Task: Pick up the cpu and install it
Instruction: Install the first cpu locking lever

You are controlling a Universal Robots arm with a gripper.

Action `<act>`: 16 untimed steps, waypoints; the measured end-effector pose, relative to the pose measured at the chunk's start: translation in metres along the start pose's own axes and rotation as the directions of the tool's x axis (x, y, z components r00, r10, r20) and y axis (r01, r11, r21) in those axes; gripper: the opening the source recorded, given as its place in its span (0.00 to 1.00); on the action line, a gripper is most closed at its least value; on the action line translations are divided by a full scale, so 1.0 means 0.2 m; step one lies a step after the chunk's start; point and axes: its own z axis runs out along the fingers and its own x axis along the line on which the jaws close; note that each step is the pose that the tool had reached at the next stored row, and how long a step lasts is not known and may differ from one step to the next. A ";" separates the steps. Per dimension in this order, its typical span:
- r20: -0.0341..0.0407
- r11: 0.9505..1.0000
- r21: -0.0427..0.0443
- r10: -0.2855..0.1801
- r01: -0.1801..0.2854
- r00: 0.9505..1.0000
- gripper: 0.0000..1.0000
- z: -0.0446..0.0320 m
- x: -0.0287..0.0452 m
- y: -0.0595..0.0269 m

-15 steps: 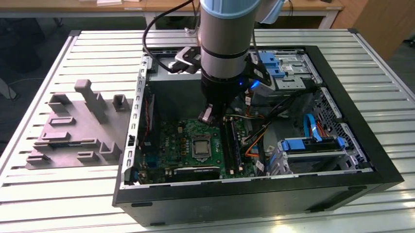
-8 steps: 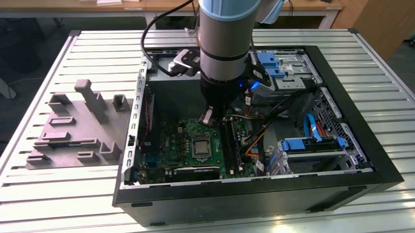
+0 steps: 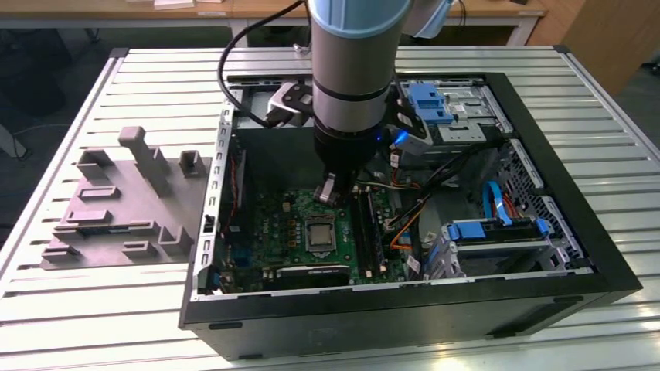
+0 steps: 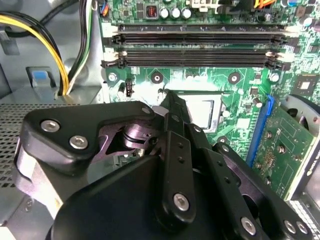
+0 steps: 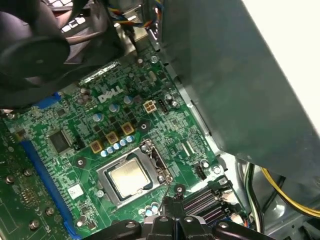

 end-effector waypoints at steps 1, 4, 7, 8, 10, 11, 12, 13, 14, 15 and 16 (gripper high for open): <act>-0.001 1.000 -0.001 -0.001 0.001 1.000 0.11 0.002 0.000 0.001; -0.002 1.000 -0.002 -0.015 0.015 1.000 0.11 0.009 0.002 0.001; -0.002 0.999 -0.003 -0.036 0.036 0.999 0.11 0.011 0.004 -0.001; 0.000 0.999 -0.004 -0.036 0.036 0.999 0.11 0.011 0.006 -0.003; 0.011 0.999 -0.012 -0.036 0.036 0.999 0.11 0.011 0.012 -0.007; 0.014 0.999 -0.017 -0.036 0.036 0.999 0.11 0.010 0.013 -0.009; 0.014 0.999 -0.022 -0.036 0.036 0.999 0.11 0.006 0.013 -0.009; 0.015 0.999 -0.025 -0.036 0.036 0.999 0.11 0.000 0.013 -0.009; 0.015 0.999 -0.027 -0.036 0.036 0.999 0.11 -0.004 0.013 -0.009; 0.015 0.999 -0.028 -0.037 0.037 0.999 0.11 -0.006 0.013 -0.009; 0.015 0.999 -0.028 -0.043 0.043 0.999 0.11 -0.006 0.013 -0.009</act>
